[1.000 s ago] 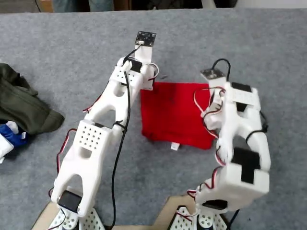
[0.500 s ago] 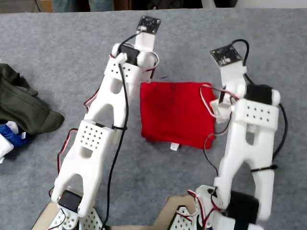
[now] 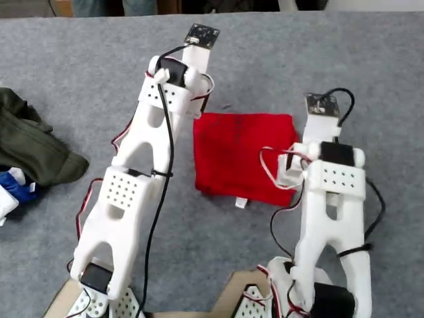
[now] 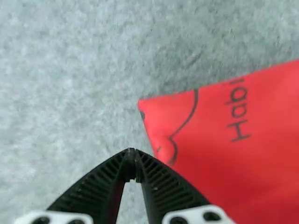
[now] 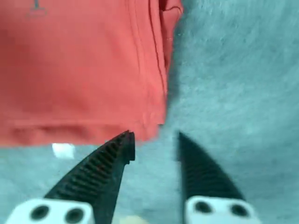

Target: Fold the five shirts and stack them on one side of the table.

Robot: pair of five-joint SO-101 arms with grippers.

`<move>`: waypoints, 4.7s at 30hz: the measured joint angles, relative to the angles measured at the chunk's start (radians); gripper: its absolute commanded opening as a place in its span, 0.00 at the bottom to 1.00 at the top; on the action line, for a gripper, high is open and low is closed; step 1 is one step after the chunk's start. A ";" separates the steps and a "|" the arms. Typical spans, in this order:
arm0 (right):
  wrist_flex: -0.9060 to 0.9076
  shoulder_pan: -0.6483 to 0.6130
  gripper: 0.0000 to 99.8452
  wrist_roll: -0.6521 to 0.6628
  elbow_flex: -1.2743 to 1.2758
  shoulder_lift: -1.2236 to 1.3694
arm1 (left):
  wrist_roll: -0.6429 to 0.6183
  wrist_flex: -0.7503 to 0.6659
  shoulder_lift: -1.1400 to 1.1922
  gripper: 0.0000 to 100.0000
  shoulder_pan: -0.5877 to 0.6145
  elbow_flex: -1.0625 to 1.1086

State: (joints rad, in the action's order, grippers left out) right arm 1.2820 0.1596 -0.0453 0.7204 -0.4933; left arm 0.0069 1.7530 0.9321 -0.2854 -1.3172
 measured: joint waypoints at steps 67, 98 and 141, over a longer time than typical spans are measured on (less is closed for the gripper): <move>-0.448 -0.101 0.14 -0.540 0.098 0.405 | 0.058 -0.901 -1.045 0.03 0.114 2.113; -0.250 -0.107 0.03 -0.466 -0.002 0.459 | 0.058 -0.901 -1.045 0.03 0.153 2.113; -0.029 0.261 0.28 0.235 -1.076 0.944 | 0.058 -0.901 -1.045 0.03 0.153 2.113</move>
State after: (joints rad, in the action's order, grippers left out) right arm 1.2528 0.4204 0.1895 -0.3552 0.4503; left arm 0.0652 0.8523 -0.1128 -0.1320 0.7956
